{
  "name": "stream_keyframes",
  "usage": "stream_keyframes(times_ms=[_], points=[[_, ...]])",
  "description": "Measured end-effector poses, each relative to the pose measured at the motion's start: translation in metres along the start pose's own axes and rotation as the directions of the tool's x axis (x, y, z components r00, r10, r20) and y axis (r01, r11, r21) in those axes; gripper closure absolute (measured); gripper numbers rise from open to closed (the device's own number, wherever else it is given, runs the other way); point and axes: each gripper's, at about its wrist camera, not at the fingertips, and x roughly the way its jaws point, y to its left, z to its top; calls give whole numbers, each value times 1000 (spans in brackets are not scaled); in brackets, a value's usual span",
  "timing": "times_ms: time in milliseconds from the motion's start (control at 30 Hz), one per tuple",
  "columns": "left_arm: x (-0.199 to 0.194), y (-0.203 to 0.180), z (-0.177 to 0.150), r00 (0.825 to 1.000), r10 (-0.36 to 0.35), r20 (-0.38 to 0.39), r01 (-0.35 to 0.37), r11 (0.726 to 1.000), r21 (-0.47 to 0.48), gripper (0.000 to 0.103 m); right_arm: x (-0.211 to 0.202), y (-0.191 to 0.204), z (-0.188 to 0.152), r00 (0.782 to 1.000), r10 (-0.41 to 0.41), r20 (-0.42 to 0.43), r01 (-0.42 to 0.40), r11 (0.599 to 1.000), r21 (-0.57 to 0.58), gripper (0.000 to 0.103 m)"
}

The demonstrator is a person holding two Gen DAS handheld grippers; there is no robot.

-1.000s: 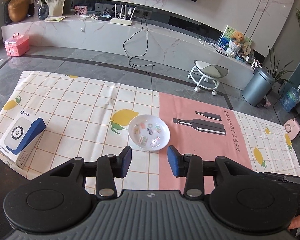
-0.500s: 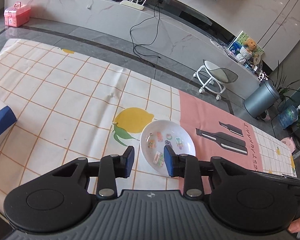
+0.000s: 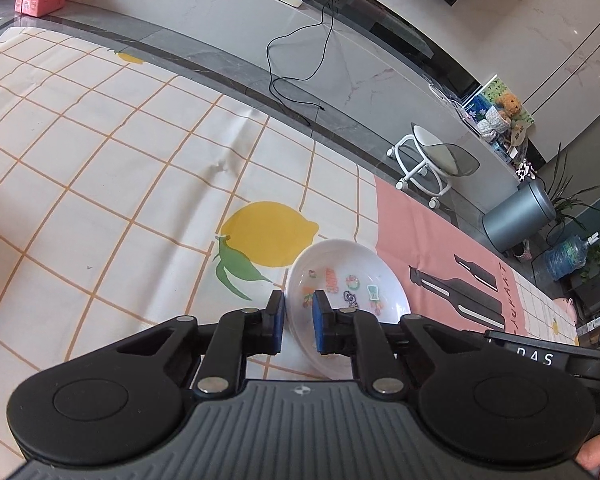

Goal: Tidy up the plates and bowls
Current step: 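Move both grippers to the small white sticker plate rim and close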

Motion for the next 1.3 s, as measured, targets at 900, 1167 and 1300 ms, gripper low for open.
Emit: stream_keyframes(times_ms=[900,1167,1300], points=[[-145,-113,-64,997,-40,66,29,986,167,99,-170,9,-66,986,50,160,-58,997,48,103],[-184,-159,-111,999,-28,47,17,975,224,99,-244,-4,-111,975,61,213,-75,996,58,103],[-192,-179,-141,998,-40,38,30,971,237,99,-276,-19,-138,971,59,233,-78,994,73,103]])
